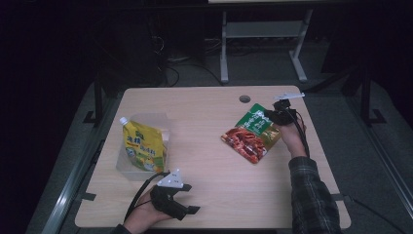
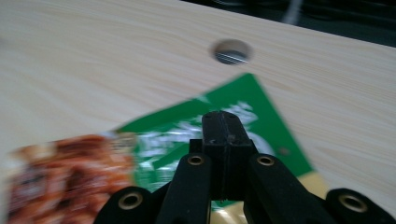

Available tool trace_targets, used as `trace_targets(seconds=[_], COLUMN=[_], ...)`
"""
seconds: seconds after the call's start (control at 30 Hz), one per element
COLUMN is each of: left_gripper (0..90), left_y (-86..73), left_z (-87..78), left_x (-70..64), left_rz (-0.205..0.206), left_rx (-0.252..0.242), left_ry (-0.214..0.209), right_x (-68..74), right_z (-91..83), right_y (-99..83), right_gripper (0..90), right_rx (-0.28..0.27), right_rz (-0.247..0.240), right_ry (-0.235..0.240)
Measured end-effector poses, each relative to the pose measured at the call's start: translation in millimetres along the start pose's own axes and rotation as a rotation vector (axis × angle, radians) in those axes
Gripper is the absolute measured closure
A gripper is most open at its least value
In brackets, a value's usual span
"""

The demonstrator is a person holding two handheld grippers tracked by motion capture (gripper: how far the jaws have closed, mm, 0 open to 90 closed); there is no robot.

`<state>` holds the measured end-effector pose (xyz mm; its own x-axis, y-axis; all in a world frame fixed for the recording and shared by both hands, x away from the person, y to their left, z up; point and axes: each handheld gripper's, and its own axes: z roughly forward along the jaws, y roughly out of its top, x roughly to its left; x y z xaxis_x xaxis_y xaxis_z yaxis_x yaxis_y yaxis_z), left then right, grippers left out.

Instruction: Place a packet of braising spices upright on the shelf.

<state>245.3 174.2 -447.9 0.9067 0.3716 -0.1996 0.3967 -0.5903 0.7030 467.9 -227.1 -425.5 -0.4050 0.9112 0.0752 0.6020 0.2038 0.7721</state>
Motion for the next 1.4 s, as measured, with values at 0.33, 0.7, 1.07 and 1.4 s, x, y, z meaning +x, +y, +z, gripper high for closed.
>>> trace_targets(seconds=[0.33,0.7,1.07,1.4], left_gripper=[19.9,19.9,20.0,20.0], left_y=[-0.4,-0.5,0.1,0.8], left_z=[-0.8,0.2,0.2,0.4], left_x=[0.5,0.4,0.4,0.1], left_rz=[0.001,-0.007,0.003,0.008], left_rx=[-0.01,-0.014,-0.006,-0.002], left_ry=[0.0,-0.007,-0.009,-0.007], right_x=[-25.5,-30.9,-28.0,-7.8], right_z=[32.3,54.0,53.1,48.8], right_y=[-11.3,-19.8,-19.5,-17.8], right_gripper=[89.7,89.8,89.9,89.9], right_rx=[0.055,0.064,0.08,0.139], right_rz=[0.065,0.098,0.039,-0.088], right_ry=[-0.14,-0.151,-0.119,-0.041])
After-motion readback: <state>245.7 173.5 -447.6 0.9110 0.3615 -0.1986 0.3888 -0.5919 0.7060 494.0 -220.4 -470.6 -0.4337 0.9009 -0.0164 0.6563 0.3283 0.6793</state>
